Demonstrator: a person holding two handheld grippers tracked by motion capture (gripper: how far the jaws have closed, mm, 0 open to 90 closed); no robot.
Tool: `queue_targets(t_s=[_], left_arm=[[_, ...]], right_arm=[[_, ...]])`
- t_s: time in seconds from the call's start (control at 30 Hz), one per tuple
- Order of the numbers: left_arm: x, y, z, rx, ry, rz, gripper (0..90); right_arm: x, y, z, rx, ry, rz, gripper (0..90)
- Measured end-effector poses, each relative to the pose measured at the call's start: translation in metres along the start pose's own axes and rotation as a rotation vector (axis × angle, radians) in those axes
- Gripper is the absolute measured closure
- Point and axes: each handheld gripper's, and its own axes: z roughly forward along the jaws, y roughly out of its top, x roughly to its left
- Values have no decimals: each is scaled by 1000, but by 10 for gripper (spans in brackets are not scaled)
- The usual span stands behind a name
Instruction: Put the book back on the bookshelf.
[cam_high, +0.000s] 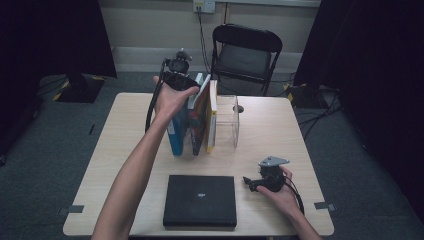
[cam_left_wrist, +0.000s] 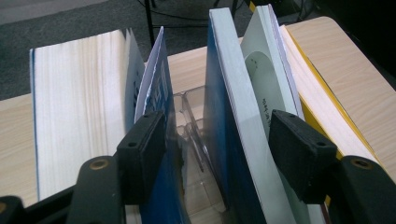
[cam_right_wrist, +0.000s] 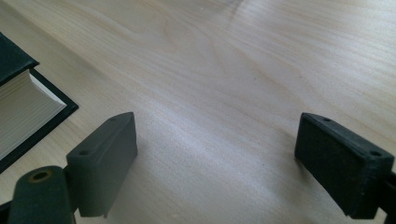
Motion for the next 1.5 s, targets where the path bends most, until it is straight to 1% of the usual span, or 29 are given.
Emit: queue_targets(t_s=[0.1,0.13,0.23,0.3,0.43,0.47,0.5,0.57,0.6,0.67,0.73,0.83,0.87,0.9,0.93,0.97,1.0,1.03,1.1,1.17,1.2,1.23,1.27,1.3,1.33,1.37,1.4,1.47,1.5], left_arm=[[-2,0,1,5,7,12,307],[-3,0,1,7,3,21,297],[-5,0,2,10,-1,29,272],[-6,0,2,16,6,39,266],[-6,-1,-2,30,7,31,281],[-7,-1,-4,25,6,30,285],[-8,-2,-6,22,6,46,289],[-9,-4,-15,-4,6,47,304],[-9,-5,-18,-17,-1,45,306],[-9,-7,-25,-43,-16,55,306],[-10,-9,-31,-72,-40,62,316],[-13,-17,-37,-84,-41,89,335],[-13,-19,-37,-86,-48,92,339],[-13,-22,-38,-93,-65,97,339],[-12,-25,-39,-102,-64,101,344],[-12,-29,-39,-106,-51,102,351],[-11,-32,-39,-114,-45,112,386],[-9,-35,-39,-115,-42,113,428],[-3,-37,-39,-141,-52,76,422],[2,-33,-38,-133,-39,49,412],[4,-30,-37,-136,-38,29,406],[5,-26,-37,-129,-36,24,397],[5,-23,-36,-140,-24,25,392],[4,-18,-34,-139,-4,29,392],[4,-16,-32,-137,5,34,387],[4,-12,-30,-132,6,31,385],[4,-10,-27,-124,7,18,384],[4,-8,-19,-106,30,20,381],[4,-7,-16,-97,30,15,379]], right_arm=[[0,0,0,-1,1,-1,129],[0,0,0,-1,1,0,128],[0,0,0,-1,1,-2,129],[0,0,0,-1,1,-1,129],[0,0,0,-1,1,-2,129],[0,0,0,-1,1,-2,129],[0,0,0,-1,1,-1,129],[0,0,0,-1,2,-2,129],[0,0,0,0,1,-1,128],[0,0,0,-1,1,-1,128],[0,0,0,0,-1,0,129],[0,0,0,1,-2,1,128],[0,0,0,1,-2,1,128],[0,0,0,1,-2,1,129],[1,0,0,1,-2,2,129],[1,0,0,1,-3,1,129],[1,0,0,1,-3,2,128],[1,0,0,1,-3,2,128],[1,0,0,1,-3,2,128],[1,1,0,2,-4,4,128],[1,1,1,1,-5,4,128],[1,1,1,2,-5,4,128],[1,1,1,2,-5,4,128],[1,1,1,2,-5,4,129],[1,1,1,1,-4,3,129],[1,1,1,1,-4,3,129],[1,1,1,1,-3,2,129],[1,1,1,1,-2,2,128],[1,1,1,0,0,1,129]])
